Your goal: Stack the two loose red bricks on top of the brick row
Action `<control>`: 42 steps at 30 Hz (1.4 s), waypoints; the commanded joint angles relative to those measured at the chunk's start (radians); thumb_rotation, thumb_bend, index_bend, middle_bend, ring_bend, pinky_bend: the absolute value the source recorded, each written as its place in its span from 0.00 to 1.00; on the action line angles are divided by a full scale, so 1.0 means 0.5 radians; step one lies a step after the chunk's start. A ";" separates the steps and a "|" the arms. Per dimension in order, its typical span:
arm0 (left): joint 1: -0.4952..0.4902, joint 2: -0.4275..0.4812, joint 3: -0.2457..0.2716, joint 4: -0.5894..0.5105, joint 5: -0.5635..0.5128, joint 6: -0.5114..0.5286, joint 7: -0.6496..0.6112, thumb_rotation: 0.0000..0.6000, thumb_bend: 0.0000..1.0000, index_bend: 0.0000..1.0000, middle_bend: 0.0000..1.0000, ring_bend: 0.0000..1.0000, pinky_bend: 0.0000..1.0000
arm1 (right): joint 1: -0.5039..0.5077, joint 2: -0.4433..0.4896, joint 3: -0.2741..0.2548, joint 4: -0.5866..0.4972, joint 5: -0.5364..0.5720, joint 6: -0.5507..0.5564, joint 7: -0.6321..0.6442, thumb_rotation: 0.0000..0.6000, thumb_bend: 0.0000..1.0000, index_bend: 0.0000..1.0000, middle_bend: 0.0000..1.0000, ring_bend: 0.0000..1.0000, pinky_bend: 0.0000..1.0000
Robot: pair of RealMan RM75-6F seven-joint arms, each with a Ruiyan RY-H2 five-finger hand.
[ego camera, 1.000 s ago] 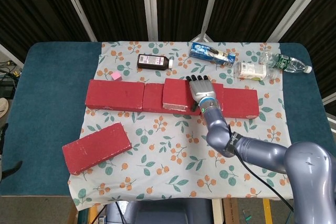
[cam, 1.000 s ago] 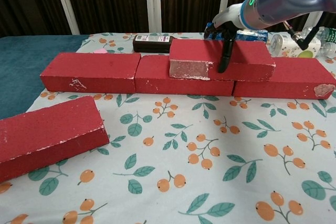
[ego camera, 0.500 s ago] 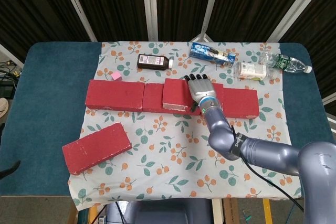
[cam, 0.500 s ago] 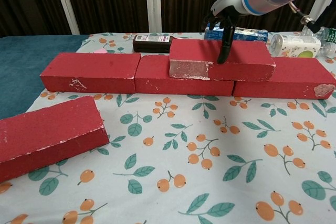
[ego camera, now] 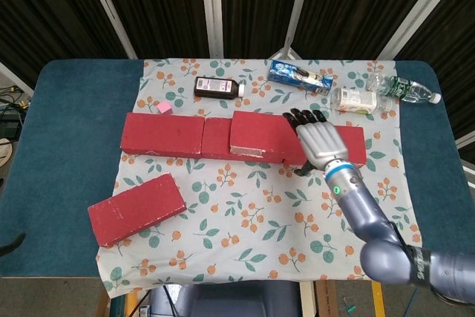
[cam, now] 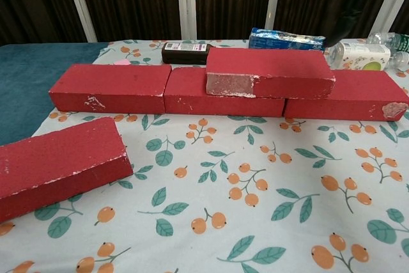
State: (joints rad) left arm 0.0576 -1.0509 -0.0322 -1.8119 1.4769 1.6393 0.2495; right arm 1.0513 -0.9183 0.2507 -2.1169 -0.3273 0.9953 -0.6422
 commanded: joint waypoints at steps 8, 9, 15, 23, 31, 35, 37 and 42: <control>-0.078 0.150 0.010 -0.166 0.144 -0.070 0.133 1.00 0.00 0.00 0.00 0.00 0.10 | -1.295 -0.159 -0.685 0.059 -1.958 0.976 0.883 1.00 0.15 0.00 0.00 0.00 0.00; -0.091 0.170 0.011 -0.194 0.148 -0.093 0.141 1.00 0.00 0.00 0.00 0.00 0.10 | -1.355 -0.200 -0.715 0.128 -2.027 1.034 0.929 1.00 0.15 0.00 0.00 0.00 0.00; -0.176 0.281 0.013 -0.369 0.134 -0.254 0.158 1.00 0.00 0.00 0.00 0.00 0.13 | -1.587 -0.437 -0.787 0.525 -2.247 1.264 1.011 1.00 0.15 0.00 0.00 0.00 0.00; -0.278 0.323 0.027 -0.598 -0.011 -0.490 0.303 1.00 0.00 0.00 0.00 0.00 0.14 | -1.718 -0.623 -0.734 0.782 -2.172 1.313 0.885 1.00 0.15 0.00 0.00 0.00 0.00; -0.445 0.375 -0.003 -0.884 -0.352 -0.745 0.669 1.00 0.00 0.00 0.00 0.00 0.14 | -1.734 -0.632 -0.684 0.816 -2.116 1.224 0.920 1.00 0.15 0.00 0.00 0.00 0.00; -0.577 0.325 -0.061 -1.050 -0.742 -0.798 0.953 1.00 0.00 0.00 0.00 0.00 0.14 | -1.738 -0.620 -0.666 0.826 -2.098 1.170 0.944 1.00 0.15 0.00 0.00 0.00 0.00; -0.648 0.258 -0.103 -1.086 -0.935 -0.783 1.056 1.00 0.00 0.00 0.00 0.00 0.14 | -1.741 -0.619 -0.659 0.830 -2.105 1.154 0.954 1.00 0.15 0.00 0.00 0.00 0.00; -0.814 0.005 -0.215 -1.061 -1.365 -0.683 1.203 1.00 0.00 0.00 0.00 0.00 0.14 | -1.743 -0.625 -0.646 0.843 -2.120 1.106 0.969 1.00 0.15 0.00 0.00 0.00 0.00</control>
State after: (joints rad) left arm -0.2725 -0.9523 -0.0900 -2.3270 0.9419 1.2715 0.7720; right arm 0.1798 -1.2296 -0.0743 -1.6973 -1.3857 1.5531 -0.1601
